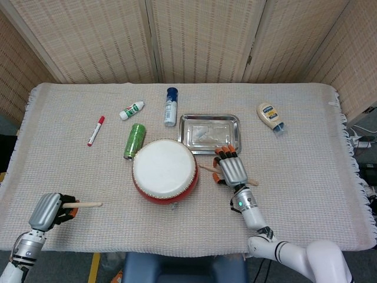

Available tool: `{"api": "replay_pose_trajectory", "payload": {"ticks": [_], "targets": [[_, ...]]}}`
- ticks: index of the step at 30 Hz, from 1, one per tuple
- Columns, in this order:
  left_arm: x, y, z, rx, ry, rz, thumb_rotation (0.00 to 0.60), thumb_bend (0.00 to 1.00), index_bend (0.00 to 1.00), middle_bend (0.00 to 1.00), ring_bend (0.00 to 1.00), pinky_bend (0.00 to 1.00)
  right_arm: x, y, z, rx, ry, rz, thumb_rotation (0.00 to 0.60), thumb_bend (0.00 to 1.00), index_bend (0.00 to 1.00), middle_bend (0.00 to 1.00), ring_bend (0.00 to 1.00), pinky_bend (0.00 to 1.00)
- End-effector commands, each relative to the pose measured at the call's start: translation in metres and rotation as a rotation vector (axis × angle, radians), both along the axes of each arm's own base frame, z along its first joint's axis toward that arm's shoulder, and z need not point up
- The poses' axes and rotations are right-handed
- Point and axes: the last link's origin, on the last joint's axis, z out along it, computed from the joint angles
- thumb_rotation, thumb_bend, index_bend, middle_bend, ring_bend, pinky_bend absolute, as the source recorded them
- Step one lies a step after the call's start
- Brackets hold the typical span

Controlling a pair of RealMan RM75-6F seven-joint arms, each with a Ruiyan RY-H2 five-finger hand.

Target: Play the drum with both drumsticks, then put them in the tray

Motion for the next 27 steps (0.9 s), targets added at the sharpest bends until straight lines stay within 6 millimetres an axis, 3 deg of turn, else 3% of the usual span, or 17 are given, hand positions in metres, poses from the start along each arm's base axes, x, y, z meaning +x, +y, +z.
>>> {"api": "replay_pose_trajectory", "payload": {"ticks": [1, 15, 23, 27], "targets": [[-0.001, 0.0, 0.0, 0.0, -0.002, 0.002, 0.6, 0.64, 1.0, 1.0, 1.0, 1.0, 0.0, -0.001, -0.003, 0.002, -0.002, -0.001, 0.5, 0.3, 0.45, 0.15, 0.0, 0.0], [-0.005, -0.002, 0.002, 0.0, -0.021, 0.018, 0.6, 0.6, 1.0, 1.0, 1.0, 1.0, -0.002, 0.005, -0.011, -0.012, 0.0, 0.03, 0.511, 0.3, 0.55, 0.15, 0.0, 0.0], [-0.006, -0.004, 0.003, 0.005, -0.027, 0.021, 0.6, 0.6, 1.0, 1.0, 1.0, 1.0, -0.002, 0.008, -0.005, -0.027, -0.041, 0.05, 0.542, 0.3, 0.65, 0.15, 0.0, 0.0], [-0.007, -0.005, 0.006, 0.015, -0.031, 0.027, 0.6, 0.6, 1.0, 1.0, 1.0, 1.0, 0.0, 0.012, 0.011, -0.041, -0.179, 0.059, 0.584, 0.3, 0.67, 0.15, 0.0, 0.0]]}}
